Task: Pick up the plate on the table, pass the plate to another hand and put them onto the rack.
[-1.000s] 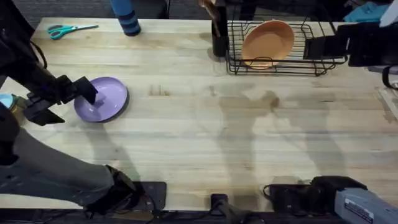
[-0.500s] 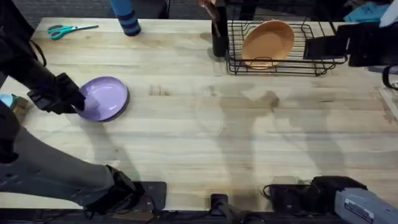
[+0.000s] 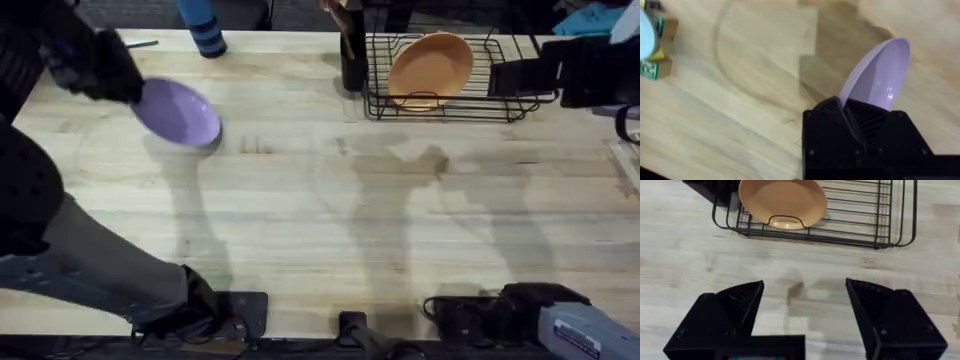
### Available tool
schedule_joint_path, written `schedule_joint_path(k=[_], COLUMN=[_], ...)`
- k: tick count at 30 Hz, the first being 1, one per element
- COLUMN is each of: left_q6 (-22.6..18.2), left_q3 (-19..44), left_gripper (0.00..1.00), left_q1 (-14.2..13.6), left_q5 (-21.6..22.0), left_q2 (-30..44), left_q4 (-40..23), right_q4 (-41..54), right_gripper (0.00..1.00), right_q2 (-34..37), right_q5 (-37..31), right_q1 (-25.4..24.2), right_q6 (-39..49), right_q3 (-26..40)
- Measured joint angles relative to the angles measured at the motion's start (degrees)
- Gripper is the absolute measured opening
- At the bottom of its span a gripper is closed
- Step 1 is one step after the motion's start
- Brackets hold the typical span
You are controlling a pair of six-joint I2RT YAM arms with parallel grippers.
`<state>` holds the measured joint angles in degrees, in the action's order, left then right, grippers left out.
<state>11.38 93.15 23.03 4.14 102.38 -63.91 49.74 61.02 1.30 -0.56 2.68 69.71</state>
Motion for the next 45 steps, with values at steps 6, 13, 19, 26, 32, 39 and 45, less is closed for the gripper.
schedule_joint_path(k=[6, 13, 19, 26, 32, 39, 45], left_q6=[0.00, 0.00, 0.00, 0.00, 0.04, 1.59, 5.88], left_q3=[7.00, 11.68, 12.01, 12.01, 12.29, 12.34, 12.34], left_gripper=[0.042, 0.042, 0.042, 0.042, 0.042, 0.042, 0.042], left_q1=[-4.96, -11.99, -18.23, -23.98, -27.99, -34.97, -39.30], left_q5=[-0.07, -2.66, -3.10, -4.46, -12.92, -19.64, -20.87], left_q2=[0.01, 0.01, -0.01, -1.80, -5.74, -5.69, -5.70], left_q4=[-4.26, -8.73, -9.08, -9.17, -9.16, -7.65, -4.54], right_q4=[0.02, 0.02, 0.02, 0.02, 0.02, 0.02, 0.02], right_gripper=[0.993, 0.993, 0.993, 0.993, 0.993, 0.993, 0.993], right_q2=[0.01, -0.01, 0.01, -0.01, 0.00, -0.01, 0.01], right_q5=[0.00, 0.00, 0.00, 0.00, 0.00, 0.02, 0.02], right_q1=[0.00, 0.00, 0.00, 0.00, 0.00, 0.00, 0.00], right_q6=[0.15, 0.18, 0.32, 0.33, 0.33, 0.33, 0.33], right_q3=[0.00, 0.00, 0.00, 0.00, 0.00, 0.00, 0.00])
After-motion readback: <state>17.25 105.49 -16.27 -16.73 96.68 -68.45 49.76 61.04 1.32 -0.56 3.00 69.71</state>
